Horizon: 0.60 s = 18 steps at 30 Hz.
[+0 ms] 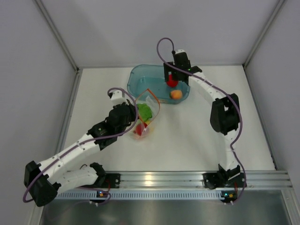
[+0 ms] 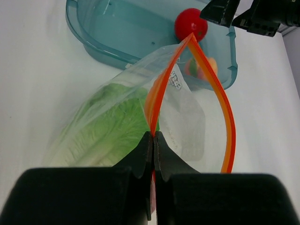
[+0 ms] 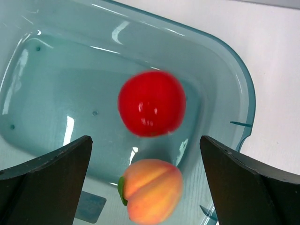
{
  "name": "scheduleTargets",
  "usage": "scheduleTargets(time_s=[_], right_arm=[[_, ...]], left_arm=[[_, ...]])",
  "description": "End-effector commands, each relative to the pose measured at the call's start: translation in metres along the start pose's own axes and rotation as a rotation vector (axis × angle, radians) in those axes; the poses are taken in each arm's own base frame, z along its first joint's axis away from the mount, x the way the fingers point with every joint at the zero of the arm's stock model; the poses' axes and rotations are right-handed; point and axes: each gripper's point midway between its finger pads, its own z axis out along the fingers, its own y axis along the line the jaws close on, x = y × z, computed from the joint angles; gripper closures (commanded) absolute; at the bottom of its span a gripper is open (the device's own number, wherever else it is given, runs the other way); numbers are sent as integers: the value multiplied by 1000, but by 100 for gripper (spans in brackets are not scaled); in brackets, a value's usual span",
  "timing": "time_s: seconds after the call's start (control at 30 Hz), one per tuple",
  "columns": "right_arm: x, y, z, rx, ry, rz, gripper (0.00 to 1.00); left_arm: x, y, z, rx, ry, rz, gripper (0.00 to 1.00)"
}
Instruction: Open the zip-top bag and remove the fake food
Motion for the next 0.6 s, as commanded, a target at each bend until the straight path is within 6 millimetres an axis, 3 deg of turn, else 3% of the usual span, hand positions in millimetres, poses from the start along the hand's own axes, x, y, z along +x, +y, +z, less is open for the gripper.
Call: scheduleTargets(time_s=[0.0, 0.07, 0.1, 0.17, 0.2, 0.27, 0.3, 0.37, 0.4, 0.57], right_arm=[[-81, 6, -66, -9, -213, 15, 1], [-86, 9, -81, -40, -220, 4, 0], [-91, 15, -97, -94, -226, 3, 1], [-83, 25, -118, -166, -191, 28, 1], [-75, 41, -142, -277, -174, 37, 9], [-64, 59, -167, -398, -168, 93, 17], [-43, 70, -189, -455, -147, 103, 26], [-31, 86, -212, -508, -167, 111, 27], [-12, 100, -228, -514, -163, 100, 29], [30, 152, -270, -593, -165, 85, 35]], left_arm=[[-20, -18, -1, 59, -28, -31, 100], [-18, -23, -1, 79, -16, -37, 100], [-19, -26, -1, 87, -13, -40, 100], [-20, -29, -2, 100, -10, -46, 100], [-21, -29, -3, 102, -12, -52, 100], [-21, -29, -4, 105, -12, -71, 100], [-23, -29, -6, 107, -19, -81, 100], [-23, -31, -7, 113, -16, -89, 100], [-24, -32, -8, 118, -14, -97, 100], [-24, -36, -10, 126, -9, -178, 100]])
